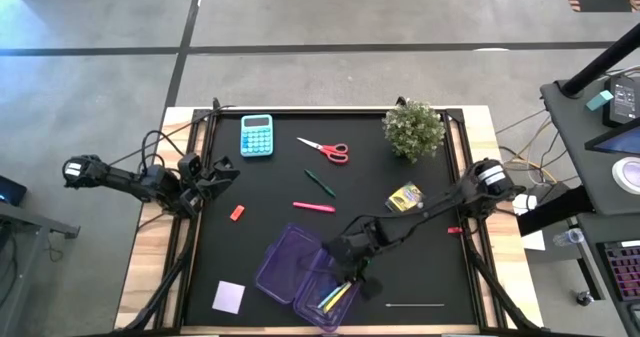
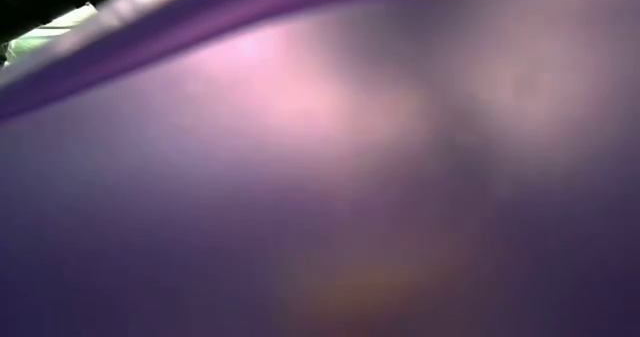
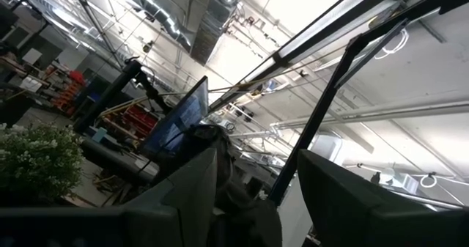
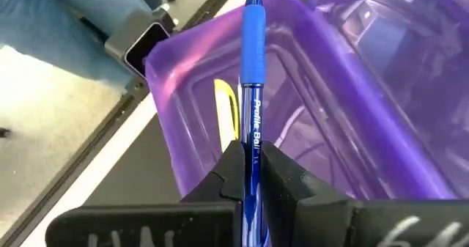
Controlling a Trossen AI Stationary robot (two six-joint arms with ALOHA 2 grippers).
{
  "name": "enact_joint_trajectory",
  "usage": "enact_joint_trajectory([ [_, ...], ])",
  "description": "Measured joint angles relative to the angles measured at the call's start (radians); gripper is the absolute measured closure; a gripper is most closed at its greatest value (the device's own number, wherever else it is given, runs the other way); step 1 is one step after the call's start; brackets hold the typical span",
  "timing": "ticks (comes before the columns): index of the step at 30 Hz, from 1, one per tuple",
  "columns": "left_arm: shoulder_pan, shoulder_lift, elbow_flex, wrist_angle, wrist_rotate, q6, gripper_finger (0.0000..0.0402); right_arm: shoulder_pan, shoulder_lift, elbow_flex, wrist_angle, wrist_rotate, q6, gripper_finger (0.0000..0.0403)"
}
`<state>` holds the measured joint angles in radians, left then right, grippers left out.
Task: Pack school essentials
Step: Put the dark blue pen into the purple supply box, then put the pink pen into the purple supply box
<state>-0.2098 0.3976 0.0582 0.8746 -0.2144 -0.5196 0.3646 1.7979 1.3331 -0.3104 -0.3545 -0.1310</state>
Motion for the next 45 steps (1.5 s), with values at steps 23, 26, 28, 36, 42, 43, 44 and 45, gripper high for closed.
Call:
enact_joint_trajectory([
  [23, 0.0, 0.003, 0.0, -0.002, 0.0, -0.051, 0.0226, 0.008, 0.086, -0.005, 0.052, 0.091, 0.086, 0.033],
  [26, 0.0, 0.003, 0.0, -0.001, 0.0, -0.051, 0.0226, 0.003, 0.083, 0.003, 0.04, 0.114, 0.105, 0.0307],
  [28, 0.0, 0.003, 0.0, -0.001, 0.0, -0.051, 0.0226, -0.004, 0.073, 0.013, -0.013, 0.148, 0.105, 0.0291],
  [36, 0.0, 0.001, 0.0, -0.001, 0.0, -0.051, 0.0226, -0.109, 0.018, 0.054, -0.132, 0.275, 0.098, 0.0257],
  [42, 0.0, 0.001, 0.0, 0.001, -0.002, -0.05, 0.0226, -0.258, 0.029, 0.051, -0.107, 0.278, 0.217, 0.0254],
  [43, 0.0, 0.001, 0.0, 0.003, -0.002, -0.05, 0.0226, -0.281, 0.034, 0.05, -0.109, 0.278, 0.235, 0.0252],
  [44, 0.0, 0.001, 0.0, 0.004, -0.002, -0.05, 0.0226, -0.303, 0.04, 0.049, -0.11, 0.279, 0.253, 0.025],
  [45, 0.0, 0.001, 0.0, 0.004, -0.002, -0.046, 0.0226, -0.322, 0.048, 0.049, -0.106, 0.281, 0.27, 0.0247],
])
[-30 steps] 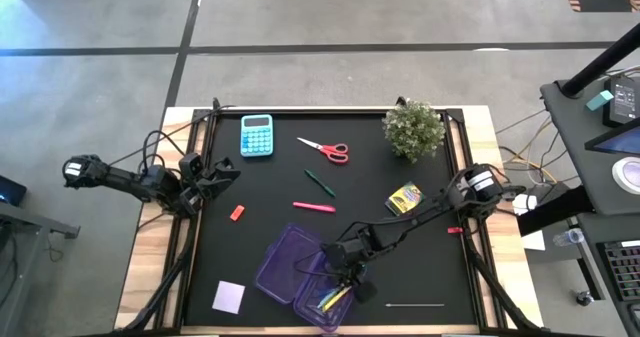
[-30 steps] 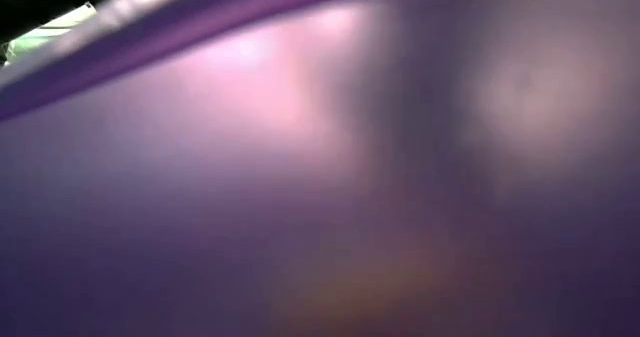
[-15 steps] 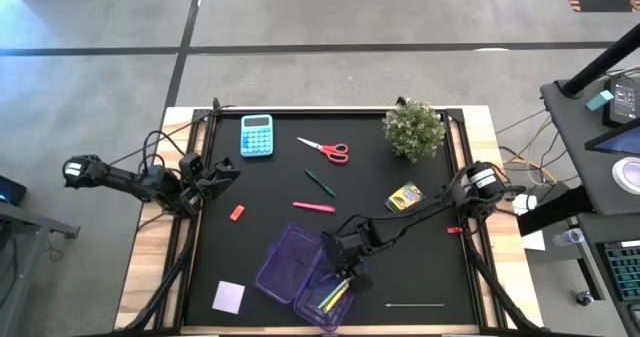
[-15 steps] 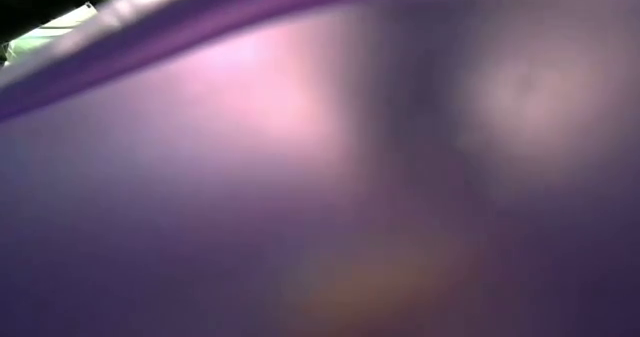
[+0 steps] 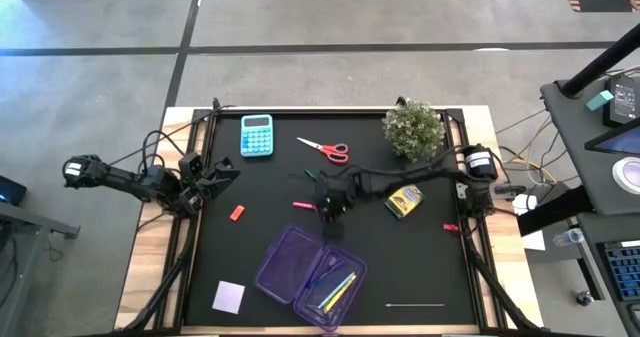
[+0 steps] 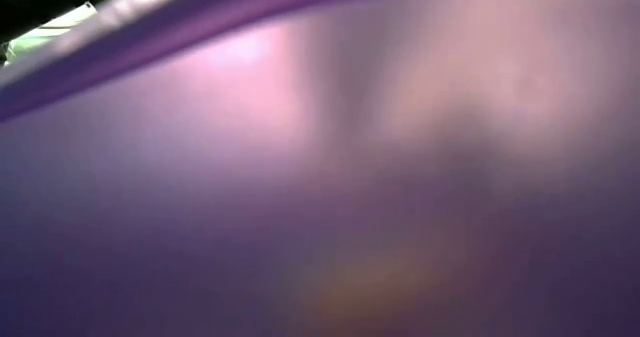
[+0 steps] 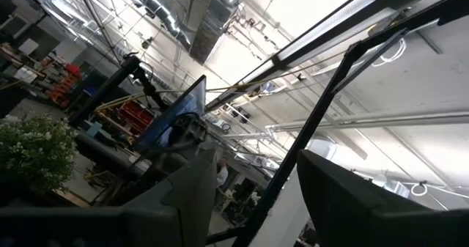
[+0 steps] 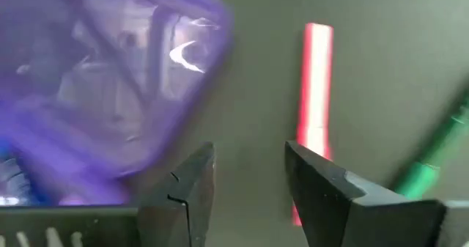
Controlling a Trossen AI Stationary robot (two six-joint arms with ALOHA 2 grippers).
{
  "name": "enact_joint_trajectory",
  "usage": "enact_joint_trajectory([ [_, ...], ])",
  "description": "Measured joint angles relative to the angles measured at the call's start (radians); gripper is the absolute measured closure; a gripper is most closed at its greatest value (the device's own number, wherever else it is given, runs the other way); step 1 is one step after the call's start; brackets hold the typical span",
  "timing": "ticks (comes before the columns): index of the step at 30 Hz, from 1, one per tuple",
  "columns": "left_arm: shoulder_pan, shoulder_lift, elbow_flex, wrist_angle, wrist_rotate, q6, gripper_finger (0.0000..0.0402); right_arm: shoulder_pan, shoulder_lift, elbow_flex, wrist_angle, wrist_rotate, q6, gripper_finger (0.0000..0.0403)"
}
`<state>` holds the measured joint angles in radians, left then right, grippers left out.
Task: Pack school essentials
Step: Put the pink pen into the purple supply box
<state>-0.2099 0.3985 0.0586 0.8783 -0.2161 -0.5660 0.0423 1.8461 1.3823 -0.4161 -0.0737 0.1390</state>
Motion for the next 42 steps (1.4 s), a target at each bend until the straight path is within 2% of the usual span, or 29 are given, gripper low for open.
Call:
enact_joint_trajectory([
  [5, 0.0, 0.0, 0.0, 0.0, 0.001, 0.059, 0.0226, -0.058, 0.032, 0.0, 0.01, -0.001, 0.07, 0.0227],
  [13, 0.0, -0.001, 0.0, 0.002, 0.001, 0.085, 0.0226, -0.069, 0.09, 0.004, 0.018, 0.01, 0.021, 0.0184],
  [16, 0.0, -0.001, 0.0, 0.002, 0.002, 0.085, 0.0226, -0.069, 0.121, 0.003, 0.017, 0.078, -0.005, 0.0182],
  [21, 0.0, -0.001, 0.0, 0.002, 0.002, 0.085, 0.0226, -0.069, 0.149, 0.006, 0.037, 0.093, -0.025, 0.0191],
  [26, 0.0, -0.002, 0.0, 0.003, 0.002, 0.085, 0.0226, -0.064, 0.16, 0.004, 0.038, 0.093, -0.027, 0.023],
  [36, 0.0, -0.002, 0.0, 0.003, 0.002, 0.084, 0.0226, -0.064, 0.162, 0.001, 0.035, 0.096, -0.008, 0.0369],
  [42, 0.0, -0.002, 0.0, 0.003, 0.002, 0.082, 0.0226, -0.067, 0.127, -0.003, 0.016, 0.056, 0.011, 0.038],
])
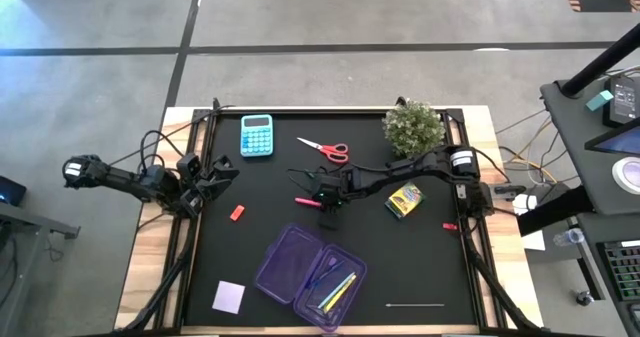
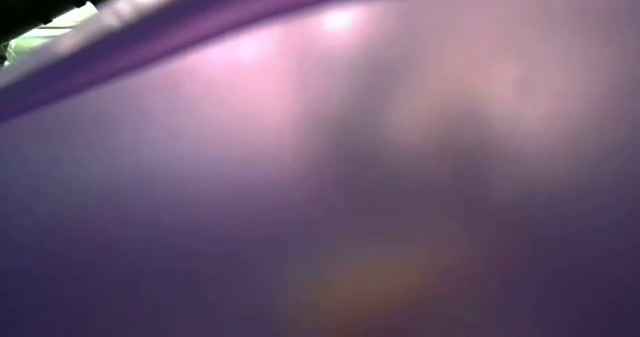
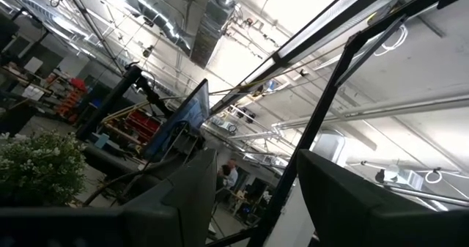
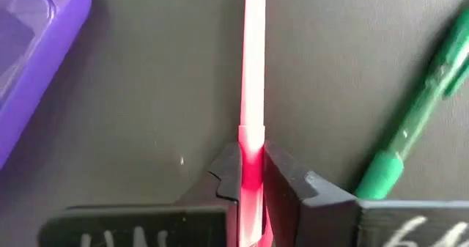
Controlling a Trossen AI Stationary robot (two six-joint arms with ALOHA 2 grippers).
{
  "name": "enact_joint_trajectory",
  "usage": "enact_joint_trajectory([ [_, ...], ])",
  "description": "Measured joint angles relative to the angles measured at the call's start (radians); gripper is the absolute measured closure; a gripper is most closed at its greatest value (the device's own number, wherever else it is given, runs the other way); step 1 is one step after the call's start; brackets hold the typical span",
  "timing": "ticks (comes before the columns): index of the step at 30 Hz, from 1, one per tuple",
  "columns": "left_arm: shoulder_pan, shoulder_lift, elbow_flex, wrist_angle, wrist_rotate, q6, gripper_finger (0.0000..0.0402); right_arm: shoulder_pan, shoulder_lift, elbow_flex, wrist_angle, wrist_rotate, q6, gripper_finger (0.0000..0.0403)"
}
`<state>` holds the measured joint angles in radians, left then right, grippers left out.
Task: Pack school essentials
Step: Put the pink pen into the purple supply box
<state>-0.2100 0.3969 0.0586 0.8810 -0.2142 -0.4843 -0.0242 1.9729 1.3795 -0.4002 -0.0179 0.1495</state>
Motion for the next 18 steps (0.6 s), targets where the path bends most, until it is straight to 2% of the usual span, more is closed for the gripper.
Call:
enact_joint_trajectory([
  [4, 0.0, 0.0, 0.0, 0.0, 0.0, 0.0, 0.0226, 0.002, -0.069, -0.006, -0.028, -0.025, -0.014, 0.0381],
  [9, 0.0, 0.0, 0.0, 0.0, 0.0, -0.004, 0.0226, 0.022, -0.158, -0.001, -0.051, -0.166, -0.059, 0.0382],
  [15, 0.0, 0.0, 0.0, 0.0, 0.0, -0.006, 0.0226, 0.108, -0.201, -0.002, -0.038, -0.309, -0.12, 0.0382],
  [18, 0.0, 0.0, 0.0, 0.0, 0.0, -0.006, 0.0226, 0.17, -0.2, -0.001, -0.039, -0.345, -0.175, 0.0382],
])
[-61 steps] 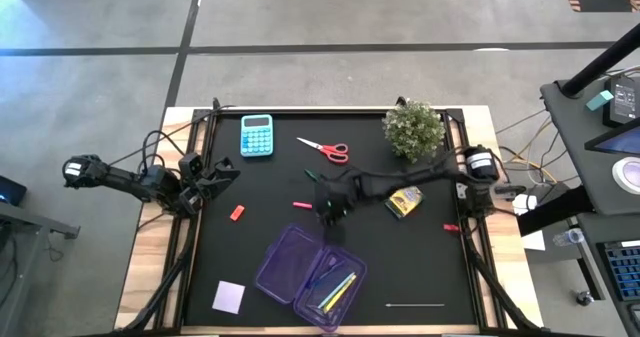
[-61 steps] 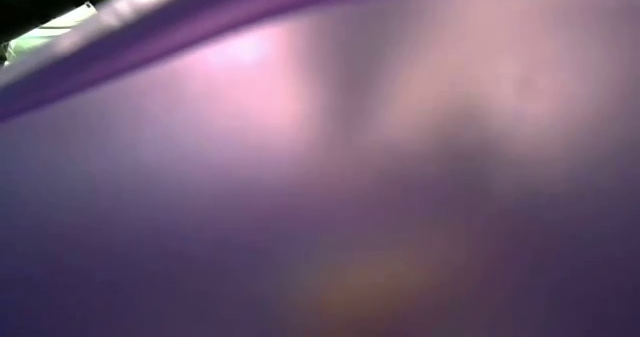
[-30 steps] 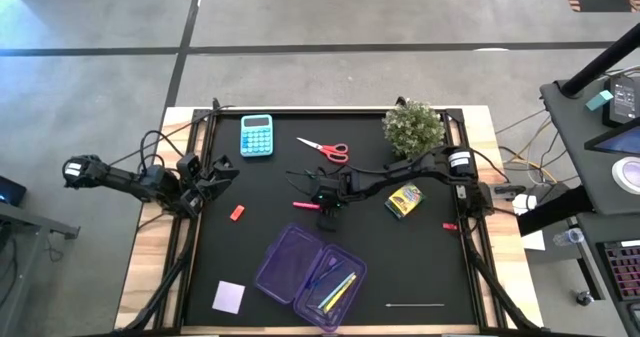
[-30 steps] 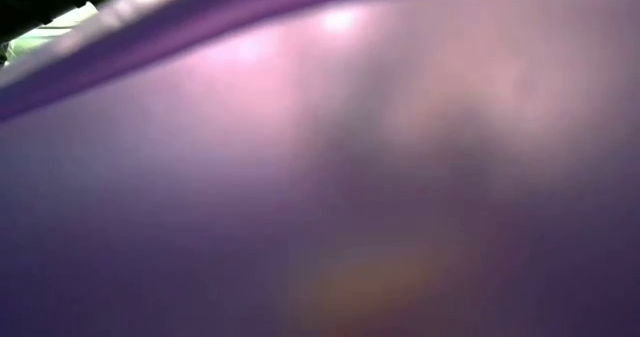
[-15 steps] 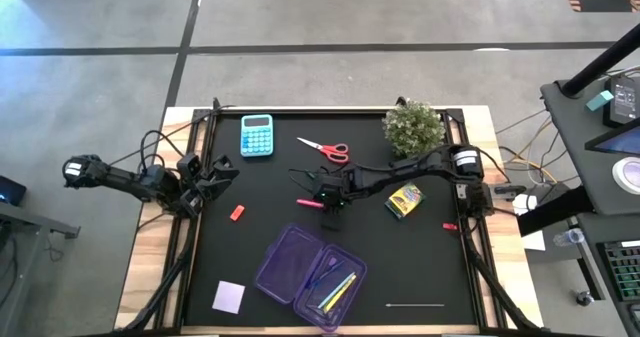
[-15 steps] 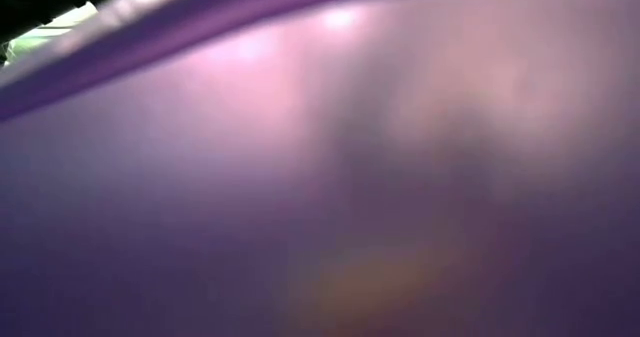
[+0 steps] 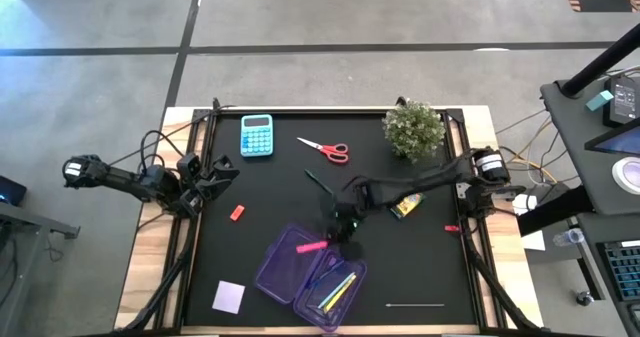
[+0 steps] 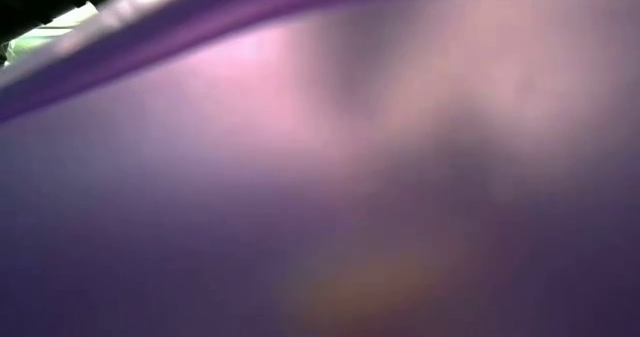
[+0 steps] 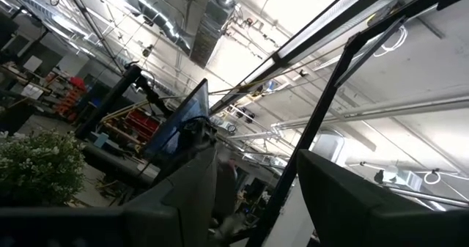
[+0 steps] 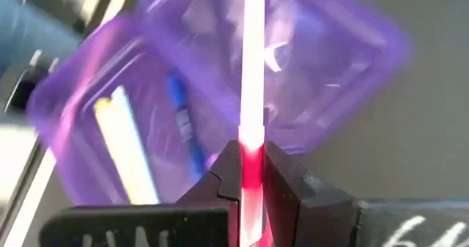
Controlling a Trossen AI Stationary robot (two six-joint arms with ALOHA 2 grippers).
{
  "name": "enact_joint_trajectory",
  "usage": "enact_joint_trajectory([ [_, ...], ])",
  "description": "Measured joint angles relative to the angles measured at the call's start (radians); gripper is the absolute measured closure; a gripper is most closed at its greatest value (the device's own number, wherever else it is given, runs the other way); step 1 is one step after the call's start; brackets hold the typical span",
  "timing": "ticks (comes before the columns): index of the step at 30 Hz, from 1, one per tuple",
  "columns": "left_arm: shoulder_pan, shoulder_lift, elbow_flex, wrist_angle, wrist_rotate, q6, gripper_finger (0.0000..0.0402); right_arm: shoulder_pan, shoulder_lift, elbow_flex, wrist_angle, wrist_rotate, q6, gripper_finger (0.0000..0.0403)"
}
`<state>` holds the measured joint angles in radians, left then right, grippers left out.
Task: Pack school essentials
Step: Put the pink pen into the purple supply box
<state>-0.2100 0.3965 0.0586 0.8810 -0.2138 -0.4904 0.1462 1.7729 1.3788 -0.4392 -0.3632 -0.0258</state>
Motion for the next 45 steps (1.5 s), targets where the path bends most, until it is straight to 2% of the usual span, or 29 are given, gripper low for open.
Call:
enact_joint_trajectory([
  [7, 0.0, 0.002, 0.0, -0.001, 0.0, -0.002, 0.0226, 0.151, 0.029, -0.002, 0.021, -0.046, -0.09, 0.0379],
  [14, 0.0, 0.013, 0.0, 0.0, 0.0, -0.04, 0.0226, 0.232, 0.104, -0.004, 0.087, -0.039, -0.05, 0.0376],
  [33, 0.0, 0.069, 0.0, -0.001, 0.0, -0.057, 0.0226, 0.237, 0.128, -0.023, 0.109, 0.029, -0.143, 0.0374],
  [38, 0.0, 0.066, 0.0, -0.001, 0.0, -0.057, 0.0226, 0.228, 0.128, -0.058, 0.113, 0.076, -0.145, 0.0374],
  [45, 0.0, 0.066, 0.0, 0.0, 0.0, -0.055, 0.0226, 0.226, 0.128, -0.075, 0.117, 0.079, -0.143, 0.0374],
])
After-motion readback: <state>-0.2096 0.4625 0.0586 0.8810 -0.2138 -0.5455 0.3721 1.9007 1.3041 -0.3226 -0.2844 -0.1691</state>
